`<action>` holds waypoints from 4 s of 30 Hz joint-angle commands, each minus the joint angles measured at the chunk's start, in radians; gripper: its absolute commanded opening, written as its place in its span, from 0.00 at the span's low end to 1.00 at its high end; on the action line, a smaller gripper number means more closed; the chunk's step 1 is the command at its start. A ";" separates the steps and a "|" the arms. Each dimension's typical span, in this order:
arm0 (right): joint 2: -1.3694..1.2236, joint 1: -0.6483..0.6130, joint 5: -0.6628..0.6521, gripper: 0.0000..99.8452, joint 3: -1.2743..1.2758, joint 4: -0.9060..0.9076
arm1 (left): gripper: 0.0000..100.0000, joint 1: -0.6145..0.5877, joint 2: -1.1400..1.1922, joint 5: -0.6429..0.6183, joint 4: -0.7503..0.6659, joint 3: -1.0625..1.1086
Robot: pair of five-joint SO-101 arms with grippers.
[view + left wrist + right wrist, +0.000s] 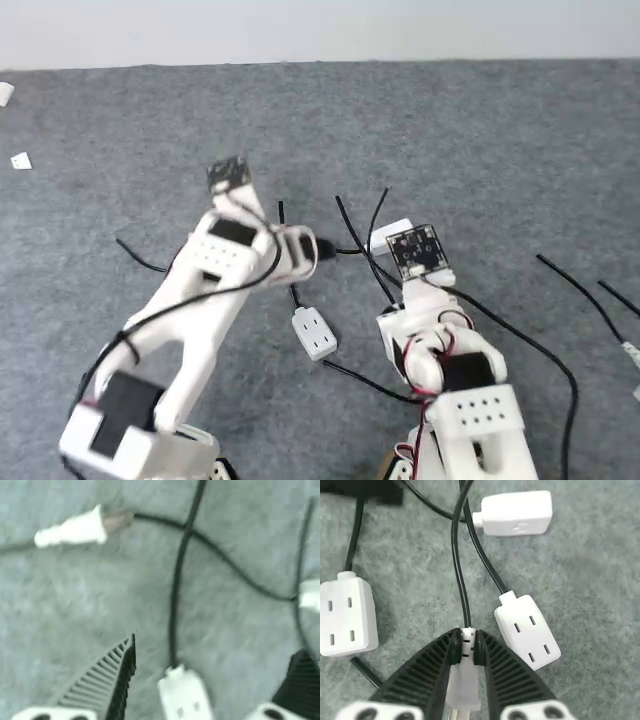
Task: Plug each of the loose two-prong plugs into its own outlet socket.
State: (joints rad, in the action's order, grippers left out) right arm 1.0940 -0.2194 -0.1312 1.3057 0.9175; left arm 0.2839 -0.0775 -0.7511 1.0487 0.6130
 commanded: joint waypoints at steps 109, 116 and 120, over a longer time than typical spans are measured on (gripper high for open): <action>-0.607 0.050 -0.239 0.07 -0.417 0.110 | 0.27 -0.222 -0.318 0.288 0.061 0.237; -0.751 0.039 -0.334 0.07 -0.489 0.139 | 0.27 -0.222 -0.591 0.285 -0.023 0.407; -0.765 0.019 -0.371 0.07 -0.489 0.134 | 0.27 -0.229 -0.575 0.285 -0.021 0.417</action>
State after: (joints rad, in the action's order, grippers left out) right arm 0.3314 -0.1811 -0.4672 0.8700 1.0449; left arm 0.0644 -0.6406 -0.4703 1.0503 1.0395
